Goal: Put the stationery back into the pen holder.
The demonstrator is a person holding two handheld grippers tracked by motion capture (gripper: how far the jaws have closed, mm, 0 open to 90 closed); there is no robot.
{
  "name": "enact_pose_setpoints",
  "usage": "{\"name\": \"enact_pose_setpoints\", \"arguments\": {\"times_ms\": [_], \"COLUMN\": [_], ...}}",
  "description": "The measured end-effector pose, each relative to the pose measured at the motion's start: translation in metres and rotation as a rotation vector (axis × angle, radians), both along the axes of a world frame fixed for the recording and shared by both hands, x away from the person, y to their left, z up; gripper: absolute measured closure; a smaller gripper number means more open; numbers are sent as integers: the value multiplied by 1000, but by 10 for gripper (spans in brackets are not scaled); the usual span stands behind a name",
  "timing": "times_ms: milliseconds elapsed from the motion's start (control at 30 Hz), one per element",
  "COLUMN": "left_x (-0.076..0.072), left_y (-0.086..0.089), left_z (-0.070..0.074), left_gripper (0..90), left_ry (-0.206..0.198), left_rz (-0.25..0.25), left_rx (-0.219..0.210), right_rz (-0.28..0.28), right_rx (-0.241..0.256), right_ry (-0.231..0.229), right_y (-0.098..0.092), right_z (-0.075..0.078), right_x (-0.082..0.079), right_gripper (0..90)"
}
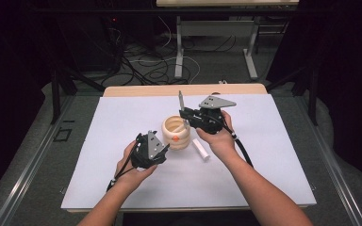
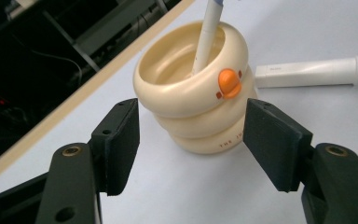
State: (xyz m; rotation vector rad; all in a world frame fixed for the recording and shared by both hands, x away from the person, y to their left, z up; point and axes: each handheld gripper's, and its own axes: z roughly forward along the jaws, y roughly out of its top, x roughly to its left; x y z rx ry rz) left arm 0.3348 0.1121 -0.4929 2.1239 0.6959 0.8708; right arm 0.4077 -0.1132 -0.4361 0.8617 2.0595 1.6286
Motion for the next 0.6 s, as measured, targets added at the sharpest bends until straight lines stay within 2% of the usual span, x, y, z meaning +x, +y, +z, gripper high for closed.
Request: {"name": "enact_pose_setpoints", "arguments": {"times_ms": [33, 100, 133, 167, 267, 367, 433, 467, 600], "left_x": [1, 2, 2, 2, 4, 5, 6, 6, 8], "left_y": [2, 4, 4, 6, 8, 9, 11, 11, 13], "left_z": [0, -2, -3, -3, -7, -9, -8, -9, -10], "left_gripper": [367, 345, 344, 342, 295, 263, 242, 231, 194], "left_ry": [16, 23, 43, 51, 61, 64, 81, 75, 87], "left_rz": [-3, 18, 23, 25, 39, 46, 45, 51, 50], "left_rx": [-6, -28, -56, -66, -97, -106, -115, -131, -157], "right_rz": [-5, -20, -33, -42, -56, -62, -64, -66, -70], "right_rx": [10, 34, 38, 48, 70, 75, 86, 88, 73], "right_ry": [2, 9, 18, 24, 45, 57, 76, 82, 95], "right_y": [1, 4, 6, 7, 13, 19, 23, 25, 31], "right_z": [-1, -2, -3, -4, -7, -12, -15, -17, -24], "right_x": [1, 3, 4, 5, 7, 11, 12, 12, 14], "right_gripper": [795, 795, 795, 795, 795, 795, 795, 795, 795]}}
